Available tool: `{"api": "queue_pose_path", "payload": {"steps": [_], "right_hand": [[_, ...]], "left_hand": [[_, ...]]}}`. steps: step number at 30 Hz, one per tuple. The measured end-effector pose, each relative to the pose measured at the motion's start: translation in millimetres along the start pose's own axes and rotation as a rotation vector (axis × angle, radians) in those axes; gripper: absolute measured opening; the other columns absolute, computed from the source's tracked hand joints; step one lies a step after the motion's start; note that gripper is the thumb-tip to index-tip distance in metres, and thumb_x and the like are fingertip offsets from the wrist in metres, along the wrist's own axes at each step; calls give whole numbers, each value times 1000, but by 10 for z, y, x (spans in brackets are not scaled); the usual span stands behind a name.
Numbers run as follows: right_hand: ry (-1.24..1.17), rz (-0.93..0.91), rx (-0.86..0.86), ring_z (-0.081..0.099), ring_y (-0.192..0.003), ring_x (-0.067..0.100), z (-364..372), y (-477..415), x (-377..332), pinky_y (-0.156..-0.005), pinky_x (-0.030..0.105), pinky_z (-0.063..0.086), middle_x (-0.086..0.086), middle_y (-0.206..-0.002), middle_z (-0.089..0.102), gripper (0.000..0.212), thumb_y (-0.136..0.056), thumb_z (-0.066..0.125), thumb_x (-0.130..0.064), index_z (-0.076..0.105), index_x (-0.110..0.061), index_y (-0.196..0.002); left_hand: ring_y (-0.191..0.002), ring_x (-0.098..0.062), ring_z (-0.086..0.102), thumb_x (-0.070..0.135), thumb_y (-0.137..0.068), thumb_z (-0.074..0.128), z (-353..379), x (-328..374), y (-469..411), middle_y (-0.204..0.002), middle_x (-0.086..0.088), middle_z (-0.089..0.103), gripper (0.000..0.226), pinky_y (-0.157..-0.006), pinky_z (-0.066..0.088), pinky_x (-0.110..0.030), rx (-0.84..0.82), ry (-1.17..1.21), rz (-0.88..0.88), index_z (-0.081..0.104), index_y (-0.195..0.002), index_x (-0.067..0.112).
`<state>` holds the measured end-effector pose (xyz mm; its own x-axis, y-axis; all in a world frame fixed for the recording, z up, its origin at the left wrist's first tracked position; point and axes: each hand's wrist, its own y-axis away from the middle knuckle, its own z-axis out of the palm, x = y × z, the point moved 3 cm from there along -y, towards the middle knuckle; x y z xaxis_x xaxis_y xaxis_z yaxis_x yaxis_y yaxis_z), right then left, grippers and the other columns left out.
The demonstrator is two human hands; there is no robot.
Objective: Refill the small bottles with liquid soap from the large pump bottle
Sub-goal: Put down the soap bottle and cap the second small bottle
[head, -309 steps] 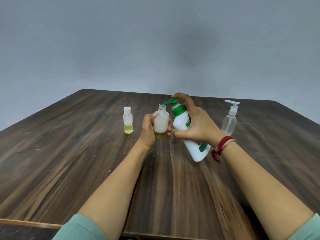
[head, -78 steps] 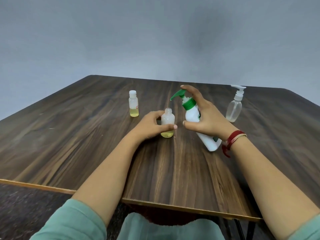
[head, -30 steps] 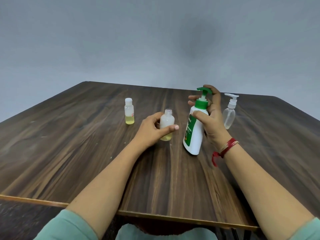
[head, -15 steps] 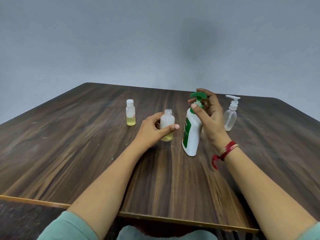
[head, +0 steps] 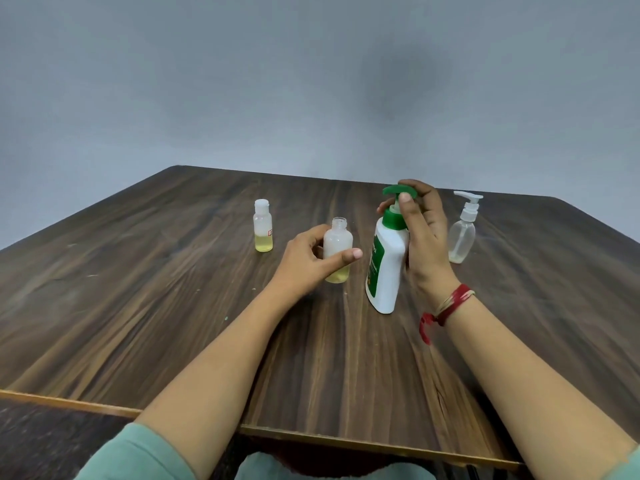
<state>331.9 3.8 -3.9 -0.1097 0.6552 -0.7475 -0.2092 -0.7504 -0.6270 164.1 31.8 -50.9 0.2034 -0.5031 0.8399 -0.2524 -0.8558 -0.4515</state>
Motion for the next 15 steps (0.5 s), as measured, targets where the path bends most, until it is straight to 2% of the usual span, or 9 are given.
{"api": "queue_pose_path", "payload": {"steps": [5,10,15], "right_hand": [[-42,27,26,59,-76,11,42,7,-11,-67,27,48,-2,-87,64,19,-87,56,-24,53,-19,-106],[-17,26,17,56,-76,16,64,0,-12,-69,33,45,1,-83,62,30,-78,60,-37,53,-23,-104],[-20,16,10,57,-75,14,53,-10,6,-68,32,46,2,-83,61,29,-79,61,-36,52,-24,-104]], "left_hand": [[-70,-11,52,62,-65,72,-3,43,3,-81,-11,59,54,-64,43,-30,18,11,24,62,-85,13],[-67,-4,51,62,-64,72,-9,102,2,-69,12,54,40,-61,41,-21,27,18,40,60,-77,25],[-68,-4,52,63,-63,70,-7,141,7,-73,7,55,48,-60,43,-19,36,14,57,61,-82,21]]}}
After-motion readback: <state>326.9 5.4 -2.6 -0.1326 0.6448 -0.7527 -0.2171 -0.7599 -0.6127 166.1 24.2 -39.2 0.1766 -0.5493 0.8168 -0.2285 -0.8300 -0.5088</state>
